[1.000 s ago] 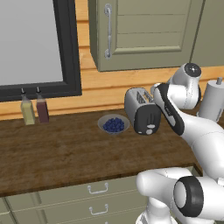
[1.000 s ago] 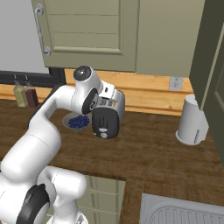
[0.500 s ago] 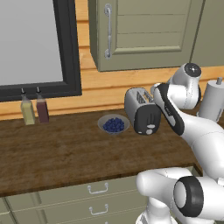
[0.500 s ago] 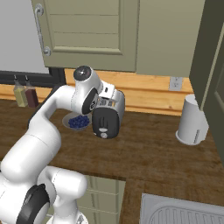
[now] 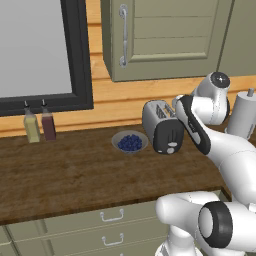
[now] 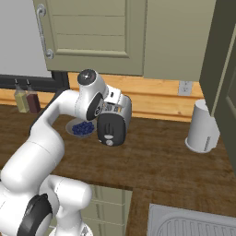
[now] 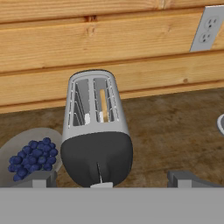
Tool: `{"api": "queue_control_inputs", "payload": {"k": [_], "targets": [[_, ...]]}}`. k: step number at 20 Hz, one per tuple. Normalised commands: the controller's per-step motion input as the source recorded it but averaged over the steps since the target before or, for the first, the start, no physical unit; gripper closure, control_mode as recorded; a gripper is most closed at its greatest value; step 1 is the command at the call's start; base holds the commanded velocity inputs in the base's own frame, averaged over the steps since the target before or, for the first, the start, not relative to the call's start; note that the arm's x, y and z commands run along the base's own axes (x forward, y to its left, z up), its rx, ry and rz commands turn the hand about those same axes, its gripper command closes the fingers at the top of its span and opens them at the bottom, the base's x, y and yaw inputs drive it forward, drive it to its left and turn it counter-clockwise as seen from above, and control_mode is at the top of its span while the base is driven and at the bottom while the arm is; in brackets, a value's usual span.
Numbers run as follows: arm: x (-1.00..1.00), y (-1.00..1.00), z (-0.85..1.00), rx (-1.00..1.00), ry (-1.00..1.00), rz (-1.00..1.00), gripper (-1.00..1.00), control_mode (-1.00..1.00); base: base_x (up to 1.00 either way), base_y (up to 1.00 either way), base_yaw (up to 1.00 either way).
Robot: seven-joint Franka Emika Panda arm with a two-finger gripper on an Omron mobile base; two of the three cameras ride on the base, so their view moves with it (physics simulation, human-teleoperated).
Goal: Start the toaster. Once the lever pops up, take the bread to the plate on the dining counter.
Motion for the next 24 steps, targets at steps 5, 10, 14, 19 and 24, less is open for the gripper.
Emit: {"api": "queue_control_inputs", "payload": {"k": [5,10,14,19,24], "targets": [[0.00,0.00,0.00,0.00,0.00,0.00,-1.00,-1.00,0.00,0.00,0.00],[0.00,0.00,0.00,0.00,0.00,0.00,-1.00,-1.00,0.00,0.00,0.00],[0.00,0.00,0.00,0.00,0.00,0.00,-1.00,-1.00,0.00,0.00,0.00],[0.00,0.00,0.00,0.00,0.00,0.00,-1.00,-1.00,0.00,0.00,0.00],[0.00,0.00,0.00,0.00,0.00,0.00,-1.00,-1.00,0.00,0.00,0.00]]}}
